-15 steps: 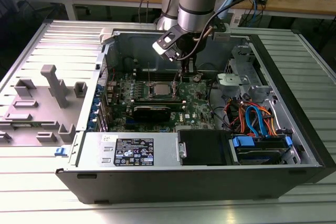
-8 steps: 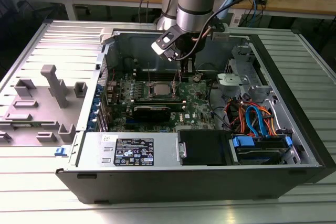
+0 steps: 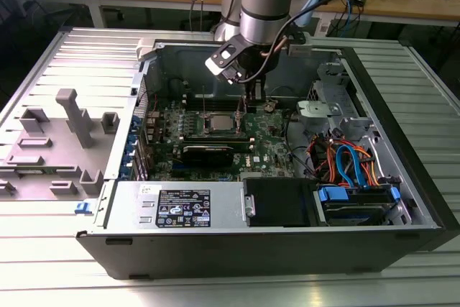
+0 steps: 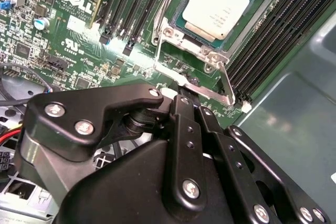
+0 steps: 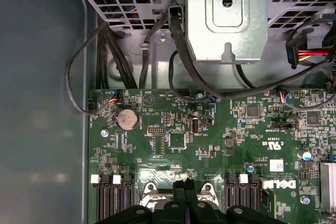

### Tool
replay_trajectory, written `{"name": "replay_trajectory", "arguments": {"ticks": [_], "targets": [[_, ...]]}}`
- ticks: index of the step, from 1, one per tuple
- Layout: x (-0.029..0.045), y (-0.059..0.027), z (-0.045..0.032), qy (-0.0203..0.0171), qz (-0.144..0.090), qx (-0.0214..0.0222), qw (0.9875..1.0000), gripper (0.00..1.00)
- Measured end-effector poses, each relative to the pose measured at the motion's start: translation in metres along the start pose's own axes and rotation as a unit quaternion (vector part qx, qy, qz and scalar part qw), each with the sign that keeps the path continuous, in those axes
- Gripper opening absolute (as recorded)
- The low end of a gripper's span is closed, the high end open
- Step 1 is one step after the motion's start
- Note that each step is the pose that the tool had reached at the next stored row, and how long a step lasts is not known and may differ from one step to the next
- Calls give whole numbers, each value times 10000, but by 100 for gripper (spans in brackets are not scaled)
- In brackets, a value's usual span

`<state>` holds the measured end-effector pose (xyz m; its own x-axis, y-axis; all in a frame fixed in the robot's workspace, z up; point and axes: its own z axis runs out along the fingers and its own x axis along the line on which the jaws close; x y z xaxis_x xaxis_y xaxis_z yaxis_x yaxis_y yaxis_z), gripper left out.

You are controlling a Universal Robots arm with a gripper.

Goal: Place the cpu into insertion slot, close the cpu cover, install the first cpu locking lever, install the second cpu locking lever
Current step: 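Close the cpu cover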

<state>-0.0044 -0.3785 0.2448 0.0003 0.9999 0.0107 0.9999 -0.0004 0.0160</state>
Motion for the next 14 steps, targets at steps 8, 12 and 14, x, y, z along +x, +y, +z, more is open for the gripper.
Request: {"name": "replay_trajectory", "arguments": {"ticks": [8, 12, 14], "targets": [[0, -42, 2, 0, 0, 0, 10000, 11], [0, -62, 4, 0, 0, 0, 10000, 11], [0, -74, 5, 0, 0, 0, 10000, 11]]}}
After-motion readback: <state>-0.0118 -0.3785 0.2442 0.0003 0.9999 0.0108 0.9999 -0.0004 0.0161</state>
